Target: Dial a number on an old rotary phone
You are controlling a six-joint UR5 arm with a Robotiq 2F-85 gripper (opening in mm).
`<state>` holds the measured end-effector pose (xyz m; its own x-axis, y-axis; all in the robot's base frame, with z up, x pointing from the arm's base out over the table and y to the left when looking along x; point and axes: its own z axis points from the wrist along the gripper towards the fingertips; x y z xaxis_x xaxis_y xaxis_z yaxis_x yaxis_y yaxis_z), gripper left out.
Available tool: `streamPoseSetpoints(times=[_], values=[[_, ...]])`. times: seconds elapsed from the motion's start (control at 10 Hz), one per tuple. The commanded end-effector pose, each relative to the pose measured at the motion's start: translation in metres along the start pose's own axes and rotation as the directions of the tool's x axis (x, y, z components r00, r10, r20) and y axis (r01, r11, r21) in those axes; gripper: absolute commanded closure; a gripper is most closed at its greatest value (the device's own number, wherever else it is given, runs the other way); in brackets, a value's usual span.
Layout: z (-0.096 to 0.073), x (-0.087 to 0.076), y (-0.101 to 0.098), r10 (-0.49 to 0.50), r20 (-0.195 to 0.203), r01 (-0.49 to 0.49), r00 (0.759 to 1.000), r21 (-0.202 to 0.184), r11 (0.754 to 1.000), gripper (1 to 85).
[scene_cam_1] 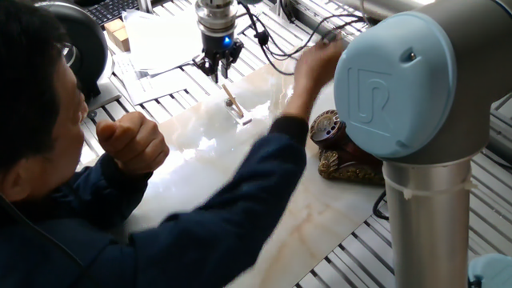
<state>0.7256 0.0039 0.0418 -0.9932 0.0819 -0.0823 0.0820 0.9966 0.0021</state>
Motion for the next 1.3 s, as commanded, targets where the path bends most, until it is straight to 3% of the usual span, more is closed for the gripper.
streamPoseSetpoints(times=[0.0,0.6,1.2], values=[[0.014,0.01,0.002,0.01,-0.007,-0.01,1.0,-0.017,1.0,55.0],[0.025,0.02,-0.003,0.005,0.001,-0.005,1.0,-0.018,1.0,55.0],[0.025,0.027,-0.002,0.026,-0.007,-0.026,1.0,-0.016,1.0,56.0]])
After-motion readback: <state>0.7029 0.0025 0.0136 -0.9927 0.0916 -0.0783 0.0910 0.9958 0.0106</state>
